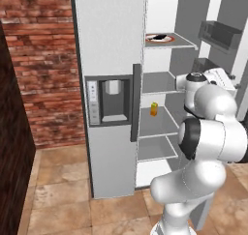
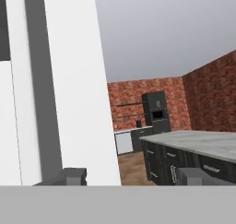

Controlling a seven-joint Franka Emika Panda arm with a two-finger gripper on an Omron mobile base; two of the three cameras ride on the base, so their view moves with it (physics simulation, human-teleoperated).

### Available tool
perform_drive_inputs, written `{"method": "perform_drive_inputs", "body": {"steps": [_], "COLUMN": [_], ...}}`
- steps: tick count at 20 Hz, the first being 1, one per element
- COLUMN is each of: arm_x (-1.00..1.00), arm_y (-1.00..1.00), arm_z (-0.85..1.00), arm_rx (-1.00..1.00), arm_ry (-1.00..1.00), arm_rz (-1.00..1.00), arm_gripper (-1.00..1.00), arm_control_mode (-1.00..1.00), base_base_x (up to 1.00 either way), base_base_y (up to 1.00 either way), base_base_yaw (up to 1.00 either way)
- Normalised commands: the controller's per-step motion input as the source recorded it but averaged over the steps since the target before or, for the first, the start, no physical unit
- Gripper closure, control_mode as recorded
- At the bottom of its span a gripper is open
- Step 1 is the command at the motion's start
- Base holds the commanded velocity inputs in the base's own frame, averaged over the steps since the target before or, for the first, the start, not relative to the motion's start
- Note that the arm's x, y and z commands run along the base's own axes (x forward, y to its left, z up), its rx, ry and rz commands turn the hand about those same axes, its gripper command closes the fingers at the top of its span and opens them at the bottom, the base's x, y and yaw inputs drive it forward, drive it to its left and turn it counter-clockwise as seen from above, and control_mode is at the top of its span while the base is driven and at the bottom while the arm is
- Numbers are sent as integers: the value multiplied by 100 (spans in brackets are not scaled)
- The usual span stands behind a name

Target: Retrieve the fish from the fridge and place it on the saucepan with marinade on the stove.

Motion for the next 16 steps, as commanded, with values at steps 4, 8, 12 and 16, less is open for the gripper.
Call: {"method": "perform_drive_inputs", "body": {"steps": [4,8,12,16], "arm_x": [0,0,10,14], "arm_y": [-3,-9,-23,-25], "arm_z": [0,0,0,0], "arm_rx": [0,0,1,1], "arm_ry": [0,0,0,1], "arm_rz": [1,0,0,0], "arm_gripper": [-100,-100,-100,-100], "arm_control_mode": [-100,-100,-100,-100], "base_base_x": [0,0,0,0], "base_base_y": [0,0,0,0], "base_base_yaw": [0,0,0,0]}}
